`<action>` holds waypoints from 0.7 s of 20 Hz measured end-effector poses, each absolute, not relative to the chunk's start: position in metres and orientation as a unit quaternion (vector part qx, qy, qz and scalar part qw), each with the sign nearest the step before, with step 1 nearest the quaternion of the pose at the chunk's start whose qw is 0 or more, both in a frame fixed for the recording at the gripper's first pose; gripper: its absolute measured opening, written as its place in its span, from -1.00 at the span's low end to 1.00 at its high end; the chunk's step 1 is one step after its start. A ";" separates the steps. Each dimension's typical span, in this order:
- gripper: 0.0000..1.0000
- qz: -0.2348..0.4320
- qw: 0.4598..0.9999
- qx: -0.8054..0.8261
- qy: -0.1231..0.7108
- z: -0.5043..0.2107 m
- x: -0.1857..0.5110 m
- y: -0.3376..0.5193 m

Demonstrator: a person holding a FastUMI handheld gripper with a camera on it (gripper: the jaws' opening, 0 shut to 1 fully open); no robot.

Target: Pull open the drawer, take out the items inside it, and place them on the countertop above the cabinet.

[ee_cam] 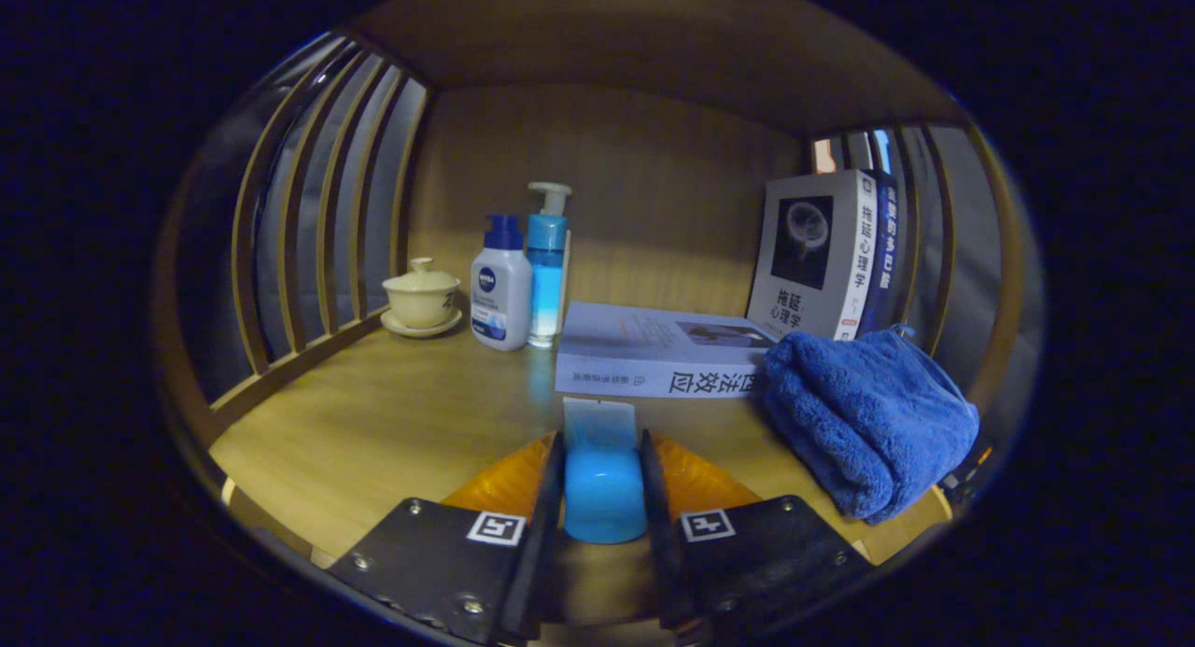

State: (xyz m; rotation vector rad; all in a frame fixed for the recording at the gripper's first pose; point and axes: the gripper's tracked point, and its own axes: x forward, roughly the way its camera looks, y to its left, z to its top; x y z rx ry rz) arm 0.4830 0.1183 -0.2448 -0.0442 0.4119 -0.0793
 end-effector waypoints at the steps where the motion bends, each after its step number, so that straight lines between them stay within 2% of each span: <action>1: 0.34 -0.043 0.978 -0.014 0.202 -0.244 0.482 0.114; 4: 0.97 -0.036 0.981 0.010 0.192 -0.239 0.483 0.118; 14: 0.97 -0.019 0.995 -0.100 0.024 -0.148 0.470 0.142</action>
